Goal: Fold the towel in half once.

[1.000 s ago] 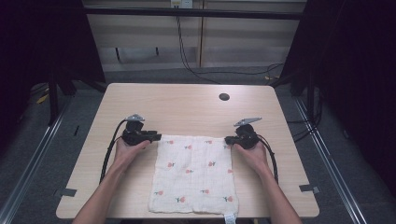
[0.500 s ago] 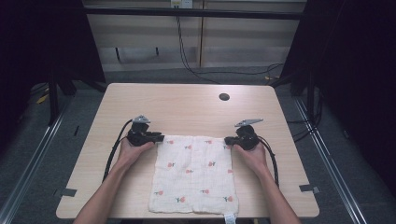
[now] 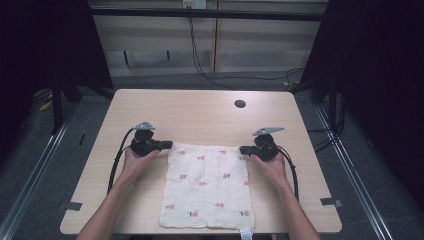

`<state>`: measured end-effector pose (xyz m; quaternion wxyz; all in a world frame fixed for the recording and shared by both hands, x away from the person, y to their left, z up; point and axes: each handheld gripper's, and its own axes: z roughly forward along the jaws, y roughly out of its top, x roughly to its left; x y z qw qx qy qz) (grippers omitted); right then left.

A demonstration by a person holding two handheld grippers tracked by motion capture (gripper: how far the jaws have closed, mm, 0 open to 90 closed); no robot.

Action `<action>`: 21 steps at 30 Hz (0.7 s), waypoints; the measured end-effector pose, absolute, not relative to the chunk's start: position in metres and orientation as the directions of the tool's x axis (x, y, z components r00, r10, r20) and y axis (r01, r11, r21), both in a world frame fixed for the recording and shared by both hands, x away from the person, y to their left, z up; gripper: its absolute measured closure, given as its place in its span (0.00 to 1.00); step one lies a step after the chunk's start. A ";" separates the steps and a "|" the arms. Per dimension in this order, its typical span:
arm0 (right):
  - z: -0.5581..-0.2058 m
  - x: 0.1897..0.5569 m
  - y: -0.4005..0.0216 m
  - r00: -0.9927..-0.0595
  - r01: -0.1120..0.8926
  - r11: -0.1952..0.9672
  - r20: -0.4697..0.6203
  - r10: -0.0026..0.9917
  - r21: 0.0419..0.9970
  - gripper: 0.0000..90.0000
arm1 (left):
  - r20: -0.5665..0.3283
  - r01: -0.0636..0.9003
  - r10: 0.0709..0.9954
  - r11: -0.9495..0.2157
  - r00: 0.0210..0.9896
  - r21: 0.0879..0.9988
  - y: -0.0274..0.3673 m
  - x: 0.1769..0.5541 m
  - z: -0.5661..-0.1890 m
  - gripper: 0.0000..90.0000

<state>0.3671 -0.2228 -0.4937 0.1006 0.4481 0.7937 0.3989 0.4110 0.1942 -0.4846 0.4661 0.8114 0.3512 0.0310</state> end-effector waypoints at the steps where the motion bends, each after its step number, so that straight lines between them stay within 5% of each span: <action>1: -0.493 0.367 -0.223 -0.578 0.629 0.277 0.198 0.792 0.726 0.96 | -0.277 0.541 0.599 -0.319 0.751 0.778 0.194 0.411 -0.485 0.99; 21: -0.458 0.356 -0.237 -0.582 0.533 0.191 0.192 0.790 0.824 0.96 | -0.289 0.459 0.551 -0.199 0.783 0.866 0.206 0.404 -0.445 0.99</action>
